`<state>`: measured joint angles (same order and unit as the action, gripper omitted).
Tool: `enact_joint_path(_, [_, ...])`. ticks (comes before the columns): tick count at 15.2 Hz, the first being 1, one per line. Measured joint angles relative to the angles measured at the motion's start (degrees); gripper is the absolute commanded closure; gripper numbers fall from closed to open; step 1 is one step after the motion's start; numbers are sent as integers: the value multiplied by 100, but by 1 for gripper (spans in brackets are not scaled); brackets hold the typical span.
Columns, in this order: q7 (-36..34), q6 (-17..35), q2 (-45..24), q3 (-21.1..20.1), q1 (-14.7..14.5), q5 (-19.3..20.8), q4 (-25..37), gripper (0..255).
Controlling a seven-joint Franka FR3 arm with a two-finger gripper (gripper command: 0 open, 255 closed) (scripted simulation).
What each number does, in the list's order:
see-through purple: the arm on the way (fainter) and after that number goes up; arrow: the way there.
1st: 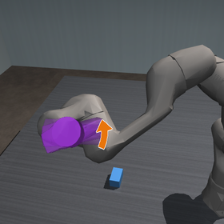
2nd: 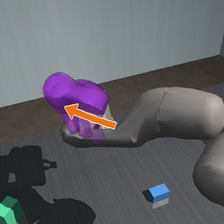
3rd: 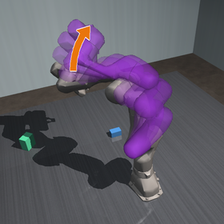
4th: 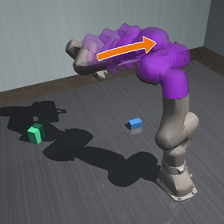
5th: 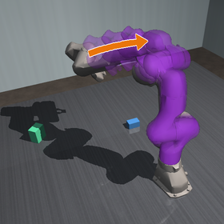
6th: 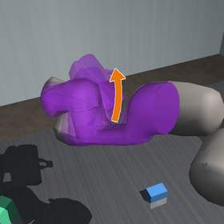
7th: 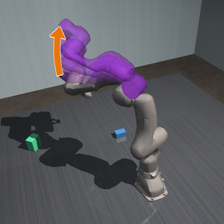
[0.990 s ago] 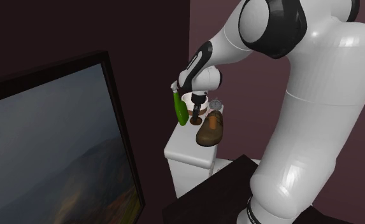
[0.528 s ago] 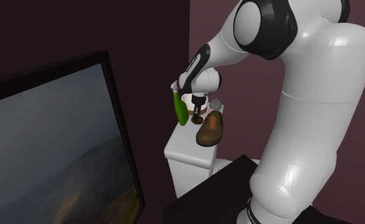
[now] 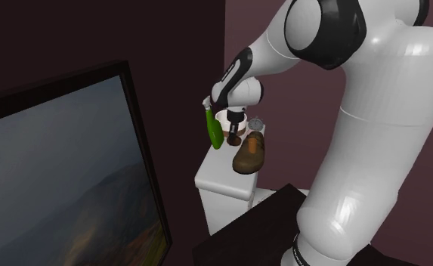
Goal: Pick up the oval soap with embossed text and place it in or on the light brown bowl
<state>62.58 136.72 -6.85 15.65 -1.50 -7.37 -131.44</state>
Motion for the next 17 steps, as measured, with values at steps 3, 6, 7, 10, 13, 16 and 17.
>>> enact_joint_path(3, [-75,-218,170,14,-12,90,58,255])
enact_joint_path(6, [-133,-425,324,28,-14,168,120,255])
enact_joint_path(7, [-160,-509,376,29,-18,194,155,255])
enact_joint_path(10, [-223,-739,544,34,-21,273,226,255])
enact_joint_path(13, [-277,-960,676,33,-25,332,322,255])
enact_joint_path(16, [-315,-1172,801,36,-22,385,416,255])
enact_joint_path(17, [-327,-1251,839,36,-20,401,460,255])
